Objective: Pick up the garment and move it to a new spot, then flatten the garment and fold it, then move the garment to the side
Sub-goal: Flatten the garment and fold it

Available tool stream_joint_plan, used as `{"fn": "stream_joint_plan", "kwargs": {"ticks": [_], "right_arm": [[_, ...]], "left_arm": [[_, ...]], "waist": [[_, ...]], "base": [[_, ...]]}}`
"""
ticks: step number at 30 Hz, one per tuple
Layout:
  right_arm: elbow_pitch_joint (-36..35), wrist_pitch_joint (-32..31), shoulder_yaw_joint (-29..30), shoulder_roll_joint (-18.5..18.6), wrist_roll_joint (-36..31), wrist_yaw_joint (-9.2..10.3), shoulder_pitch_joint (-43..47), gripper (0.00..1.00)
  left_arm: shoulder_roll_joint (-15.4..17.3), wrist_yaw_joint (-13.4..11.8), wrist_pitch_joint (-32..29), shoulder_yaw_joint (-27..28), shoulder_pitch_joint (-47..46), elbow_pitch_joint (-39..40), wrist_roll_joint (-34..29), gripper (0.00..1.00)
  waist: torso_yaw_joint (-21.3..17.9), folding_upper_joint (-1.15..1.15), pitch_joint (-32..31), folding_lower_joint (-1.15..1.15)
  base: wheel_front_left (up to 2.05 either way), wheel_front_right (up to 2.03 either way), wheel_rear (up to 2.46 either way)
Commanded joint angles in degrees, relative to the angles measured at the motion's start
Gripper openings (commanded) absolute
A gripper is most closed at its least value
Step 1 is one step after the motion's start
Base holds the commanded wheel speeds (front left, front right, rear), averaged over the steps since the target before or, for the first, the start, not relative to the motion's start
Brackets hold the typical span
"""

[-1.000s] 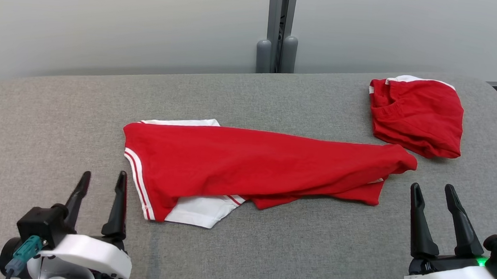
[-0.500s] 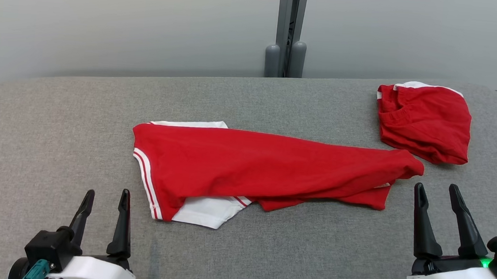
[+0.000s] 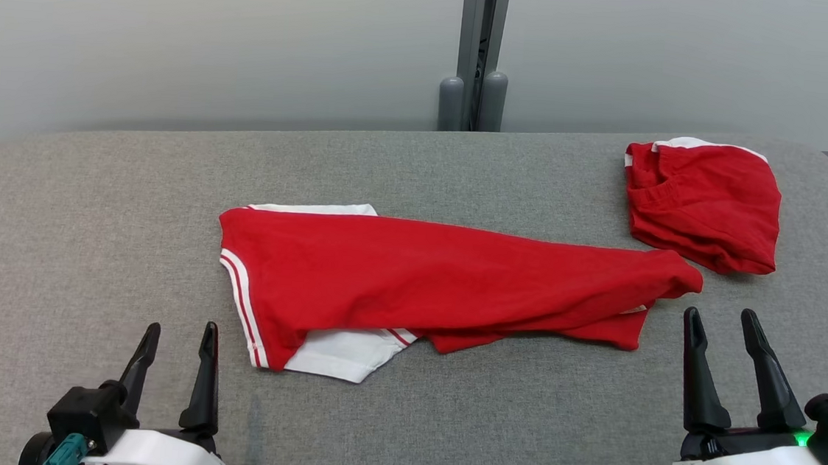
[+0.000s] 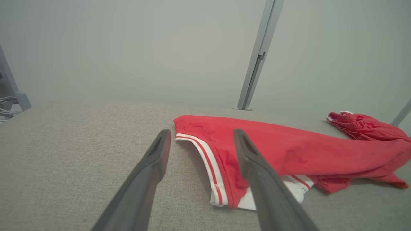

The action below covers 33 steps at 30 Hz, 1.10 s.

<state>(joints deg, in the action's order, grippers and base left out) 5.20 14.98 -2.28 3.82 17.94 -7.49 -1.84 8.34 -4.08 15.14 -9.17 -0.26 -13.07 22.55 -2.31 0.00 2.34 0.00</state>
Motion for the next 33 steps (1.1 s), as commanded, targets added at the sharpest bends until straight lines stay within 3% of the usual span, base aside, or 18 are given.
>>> {"fn": "stream_joint_plan", "kwargs": {"ticks": [1, 15, 25, 33], "right_arm": [[0.3, 0.2, 0.1, 0.3, 0.2, -0.02, -0.3, 1.00], [0.4, 0.2, -0.8, 0.5, 0.2, -0.02, -0.9, 1.00], [0.5, 0.2, -1.3, 0.4, 0.1, -0.02, -1.8, 1.00], [0.6, 0.2, -1.7, 0.3, 0.2, -0.02, -2.9, 1.00]], "left_arm": [[-0.1, 0.4, 0.1, 0.4, -0.6, -0.1, -0.8, 1.00], [-1.6, 3.7, -0.6, 0.9, -2.1, -5.9, -0.5, 1.00], [-0.1, 8.0, -15.1, -3.5, -7.8, -14.9, 1.7, 1.00], [1.5, 9.8, -19.2, -5.0, -11.9, -19.6, 2.7, 1.00]], "waist": [[0.0, 0.00, 0.0, 0.00], [-0.2, 0.00, 0.5, 0.00], [-0.7, 0.00, 1.5, 0.00], [-2.8, 0.00, 2.6, 0.00]], "base": [[0.00, 0.00, 0.00], [0.00, 0.00, 0.00], [0.00, 0.00, 0.00], [0.00, 0.00, 0.00]]}}
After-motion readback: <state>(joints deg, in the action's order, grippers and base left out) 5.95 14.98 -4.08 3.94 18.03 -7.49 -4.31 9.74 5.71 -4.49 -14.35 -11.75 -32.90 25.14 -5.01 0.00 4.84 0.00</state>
